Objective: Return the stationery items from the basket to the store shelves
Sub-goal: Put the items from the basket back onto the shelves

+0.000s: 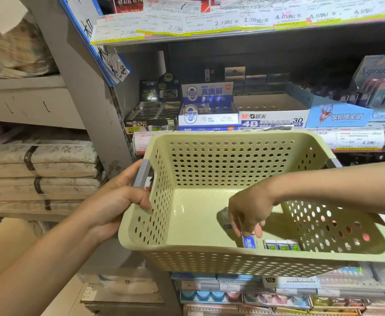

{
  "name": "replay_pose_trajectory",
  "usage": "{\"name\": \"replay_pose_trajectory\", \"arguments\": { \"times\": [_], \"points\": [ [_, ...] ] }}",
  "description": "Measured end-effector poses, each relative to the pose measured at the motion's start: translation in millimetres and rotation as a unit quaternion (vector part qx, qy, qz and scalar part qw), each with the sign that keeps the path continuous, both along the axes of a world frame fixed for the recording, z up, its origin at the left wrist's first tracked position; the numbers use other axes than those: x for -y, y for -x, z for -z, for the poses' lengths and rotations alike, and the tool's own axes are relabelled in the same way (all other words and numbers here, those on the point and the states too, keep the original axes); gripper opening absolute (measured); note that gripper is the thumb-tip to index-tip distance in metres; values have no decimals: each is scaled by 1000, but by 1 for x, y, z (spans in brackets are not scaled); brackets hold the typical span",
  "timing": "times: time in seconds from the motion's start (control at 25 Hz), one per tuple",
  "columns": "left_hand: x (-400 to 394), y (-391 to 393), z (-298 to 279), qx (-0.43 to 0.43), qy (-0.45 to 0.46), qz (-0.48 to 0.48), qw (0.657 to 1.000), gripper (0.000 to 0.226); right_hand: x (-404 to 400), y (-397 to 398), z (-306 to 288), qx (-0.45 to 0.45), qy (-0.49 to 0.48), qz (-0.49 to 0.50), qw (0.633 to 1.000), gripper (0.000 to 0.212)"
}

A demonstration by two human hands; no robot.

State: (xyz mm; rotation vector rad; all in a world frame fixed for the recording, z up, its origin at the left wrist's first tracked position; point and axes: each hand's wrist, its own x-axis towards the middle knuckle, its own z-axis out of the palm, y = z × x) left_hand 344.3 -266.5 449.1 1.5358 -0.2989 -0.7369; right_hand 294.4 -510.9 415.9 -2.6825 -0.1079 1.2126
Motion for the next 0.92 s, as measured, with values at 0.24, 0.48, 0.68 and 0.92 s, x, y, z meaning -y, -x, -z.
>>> {"name": "replay_pose_trajectory", "arguments": {
  "times": [0.24,0.48,0.68,0.92],
  "points": [
    [0,2,0,6,3,-5,1000,86,13,-9,-53,100,-223,124,962,16],
    [0,4,0,8,-1,0,1000,84,31,-18,-114,242,-397,245,851,18],
    [1,6,0,6,-8,-8,1000,81,41,-34,-136,411,-391,276,776,23],
    [0,7,2,0,-2,-8,1000,85,42,-81,-128,521,-243,301,761,25]
  ]
}}
